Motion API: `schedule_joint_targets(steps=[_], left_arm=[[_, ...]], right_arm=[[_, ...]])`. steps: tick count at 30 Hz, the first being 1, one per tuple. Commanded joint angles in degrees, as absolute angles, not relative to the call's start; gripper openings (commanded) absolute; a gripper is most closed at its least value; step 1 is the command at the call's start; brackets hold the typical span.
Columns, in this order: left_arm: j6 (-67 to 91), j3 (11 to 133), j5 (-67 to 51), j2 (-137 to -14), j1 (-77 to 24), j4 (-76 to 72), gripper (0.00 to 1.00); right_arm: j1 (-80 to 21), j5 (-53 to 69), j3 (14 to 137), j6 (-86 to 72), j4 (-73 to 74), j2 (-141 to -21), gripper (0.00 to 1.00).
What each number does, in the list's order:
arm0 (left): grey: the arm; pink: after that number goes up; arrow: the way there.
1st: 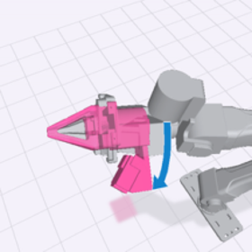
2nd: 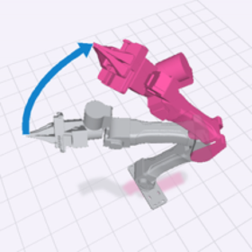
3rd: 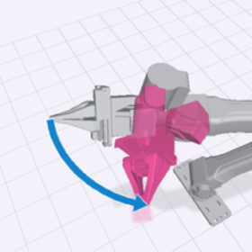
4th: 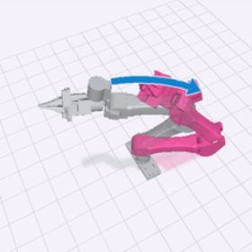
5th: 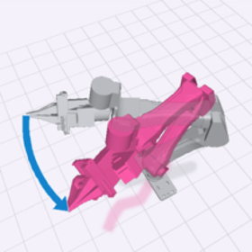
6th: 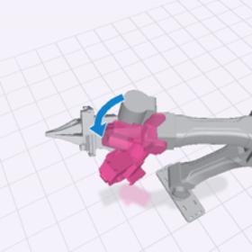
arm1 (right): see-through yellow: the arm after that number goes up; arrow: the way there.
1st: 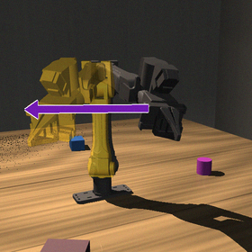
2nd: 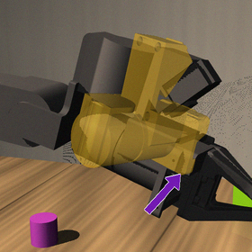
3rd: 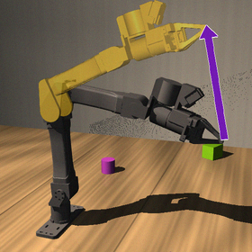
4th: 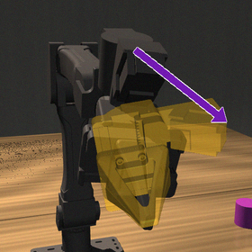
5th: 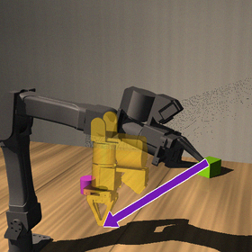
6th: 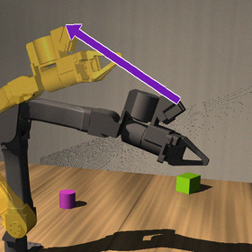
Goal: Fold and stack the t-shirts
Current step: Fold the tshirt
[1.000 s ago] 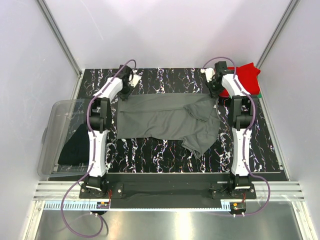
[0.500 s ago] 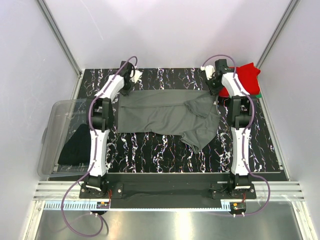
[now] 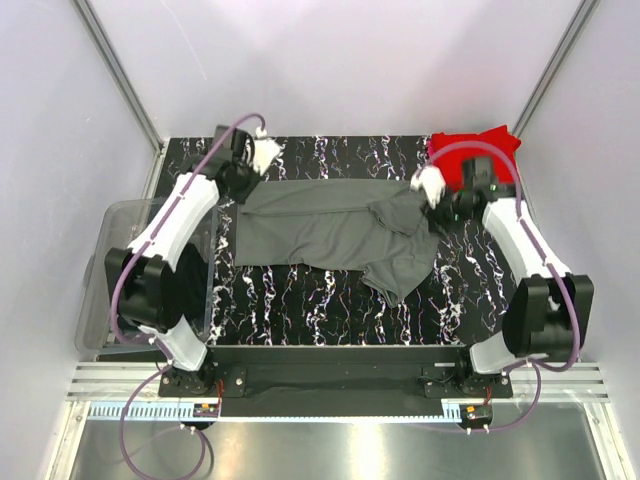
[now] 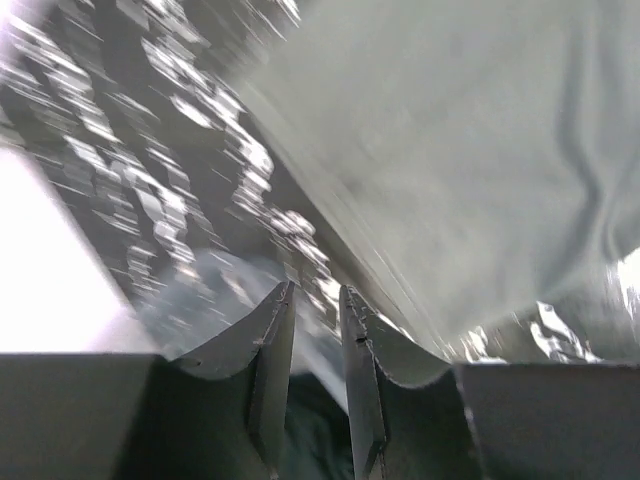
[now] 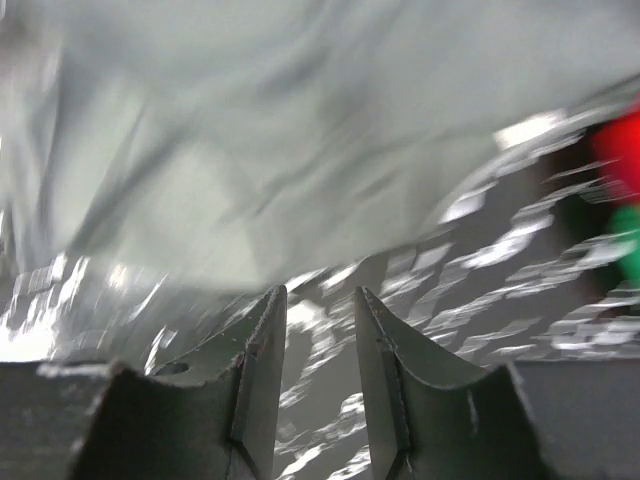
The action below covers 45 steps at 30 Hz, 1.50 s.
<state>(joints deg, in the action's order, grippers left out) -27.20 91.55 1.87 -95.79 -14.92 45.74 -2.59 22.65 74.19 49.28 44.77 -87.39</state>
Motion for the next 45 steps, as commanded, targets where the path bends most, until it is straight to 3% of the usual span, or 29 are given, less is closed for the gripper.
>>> schedule_joint_targets(steps=[1, 7, 15, 18, 27, 40, 45], left_arm=[[-27.78, 86.05, -2.02, -98.0, -14.41, 46.5, 0.29], [-24.97, 89.11, -7.45, -100.36, -15.55, 46.49, 0.29], [-19.52, 95.63, -31.8, -106.61, -27.76, 50.98, 0.33], [-17.59, 94.93, -34.71, -111.86, -33.81, 48.62, 0.39], [-14.33, 99.58, -36.82, -118.74, -37.7, 45.88, 0.5], [-12.74, 101.61, -37.88, -122.87, -43.07, 45.18, 0.33], [-12.57, 100.55, -38.23, -122.78, -43.42, 45.09, 0.37]], right_arm=[[-3.07, 23.12, 62.52, 59.93, 46.49, -85.62, 0.4], [-7.45, 25.23, 63.19, 54.85, 46.23, -85.07, 0.4], [-10.46, 24.17, 63.28, 50.02, 42.29, -91.93, 0.39], [-10.46, 22.42, 63.98, 46.42, 39.48, -95.61, 0.37], [-10.2, 20.04, 63.37, 45.44, 36.13, -97.12, 0.36], [-7.29, 16.0, 66.18, 40.61, 33.05, -101.86, 0.35], [-6.86, 15.82, 66.88, 39.03, 33.05, -103.62, 0.34]])
